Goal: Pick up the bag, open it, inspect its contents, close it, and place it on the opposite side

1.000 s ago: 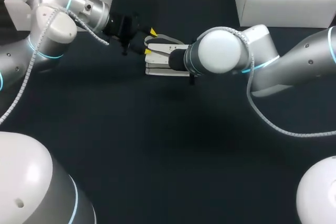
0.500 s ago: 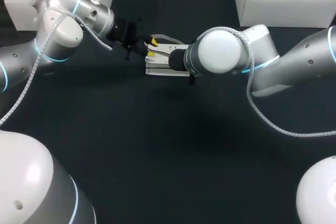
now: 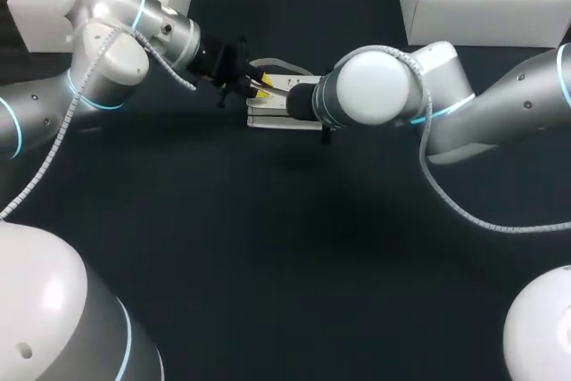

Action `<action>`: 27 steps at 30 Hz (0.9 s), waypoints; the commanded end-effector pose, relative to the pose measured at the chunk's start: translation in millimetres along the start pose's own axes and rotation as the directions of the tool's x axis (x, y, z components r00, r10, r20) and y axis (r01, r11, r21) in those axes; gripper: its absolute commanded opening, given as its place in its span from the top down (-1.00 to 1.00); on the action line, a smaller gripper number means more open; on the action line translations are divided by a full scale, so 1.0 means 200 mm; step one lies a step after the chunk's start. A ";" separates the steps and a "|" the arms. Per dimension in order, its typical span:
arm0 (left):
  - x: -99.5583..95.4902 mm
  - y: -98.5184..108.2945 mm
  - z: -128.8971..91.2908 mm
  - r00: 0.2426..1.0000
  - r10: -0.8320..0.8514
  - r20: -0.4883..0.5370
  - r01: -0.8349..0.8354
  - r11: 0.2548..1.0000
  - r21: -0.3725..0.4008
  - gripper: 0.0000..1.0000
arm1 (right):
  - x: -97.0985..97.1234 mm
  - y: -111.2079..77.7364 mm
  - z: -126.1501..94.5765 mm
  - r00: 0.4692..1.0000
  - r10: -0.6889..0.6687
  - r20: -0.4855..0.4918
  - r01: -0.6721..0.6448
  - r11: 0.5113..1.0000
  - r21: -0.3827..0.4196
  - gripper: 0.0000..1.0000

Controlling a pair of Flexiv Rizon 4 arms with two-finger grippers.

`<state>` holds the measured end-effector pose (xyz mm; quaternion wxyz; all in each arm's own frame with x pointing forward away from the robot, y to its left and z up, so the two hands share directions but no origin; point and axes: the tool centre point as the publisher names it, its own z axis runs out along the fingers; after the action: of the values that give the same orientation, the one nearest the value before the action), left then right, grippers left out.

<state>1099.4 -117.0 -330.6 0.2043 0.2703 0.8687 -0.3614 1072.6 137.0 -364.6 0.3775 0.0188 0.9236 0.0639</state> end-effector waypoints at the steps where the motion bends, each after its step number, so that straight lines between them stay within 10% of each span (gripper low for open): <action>1: 0.00 0.02 0.04 1.000 0.000 0.009 0.000 1.000 0.007 0.54 | 0.01 0.00 0.01 1.000 0.001 0.004 -0.001 1.000 -0.003 1.00; 27: -0.05 0.07 0.13 0.998 0.031 0.060 -0.029 0.999 -0.034 0.73 | 0.01 0.00 0.01 1.000 0.001 0.004 -0.001 1.000 -0.003 1.00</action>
<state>1119.1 -128.4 -345.5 0.2340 0.2698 0.8644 -0.3539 1072.8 137.2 -364.5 0.3776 0.0188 0.9236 0.0639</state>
